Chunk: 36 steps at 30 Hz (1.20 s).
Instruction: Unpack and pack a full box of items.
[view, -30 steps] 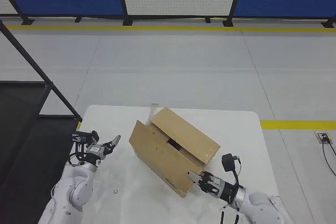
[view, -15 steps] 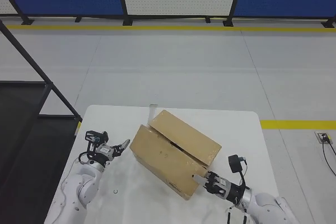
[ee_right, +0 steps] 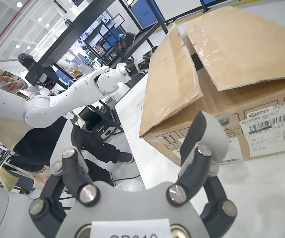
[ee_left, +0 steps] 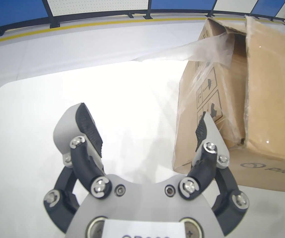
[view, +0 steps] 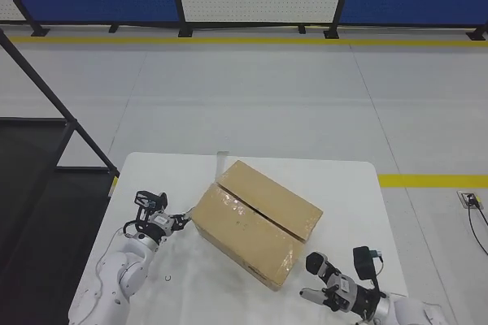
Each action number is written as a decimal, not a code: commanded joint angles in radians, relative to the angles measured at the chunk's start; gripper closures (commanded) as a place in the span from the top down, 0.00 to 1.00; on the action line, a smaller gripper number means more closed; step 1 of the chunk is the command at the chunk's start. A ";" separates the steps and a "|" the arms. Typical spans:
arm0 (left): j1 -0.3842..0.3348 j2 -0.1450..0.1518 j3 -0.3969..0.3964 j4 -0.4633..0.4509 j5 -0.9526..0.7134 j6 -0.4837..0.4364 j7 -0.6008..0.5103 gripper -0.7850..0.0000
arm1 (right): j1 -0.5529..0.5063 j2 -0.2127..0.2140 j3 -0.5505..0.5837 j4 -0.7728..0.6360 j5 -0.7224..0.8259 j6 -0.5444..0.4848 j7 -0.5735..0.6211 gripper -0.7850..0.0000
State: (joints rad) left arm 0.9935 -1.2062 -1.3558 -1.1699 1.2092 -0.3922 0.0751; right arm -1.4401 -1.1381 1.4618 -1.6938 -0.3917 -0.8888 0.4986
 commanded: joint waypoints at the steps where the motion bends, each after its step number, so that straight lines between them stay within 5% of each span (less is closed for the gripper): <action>1: 0.002 0.000 0.001 -0.003 0.000 -0.005 0.000 1.00 | 0.000 0.000 -0.001 0.000 0.001 0.000 0.001 1.00; 6: 0.005 -0.001 0.011 -0.009 0.000 -0.004 0.000 1.00 | -0.014 0.001 0.004 -0.023 -0.105 0.054 -0.016 1.00; 20: -0.004 -0.006 0.030 -0.001 -0.017 0.001 -0.001 1.00 | -0.117 -0.021 -0.096 -0.089 -0.693 0.315 -0.379 1.00; 36: 0.011 -0.005 0.031 -0.020 -0.030 -0.003 0.002 1.00 | -0.046 -0.046 -0.193 -0.022 -0.836 0.599 -0.473 1.00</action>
State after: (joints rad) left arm 1.0023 -1.2117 -1.3242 -1.1872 1.1791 -0.3955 0.0769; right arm -1.4903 -1.1827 1.2710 -1.7188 -1.2289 -0.3015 0.0266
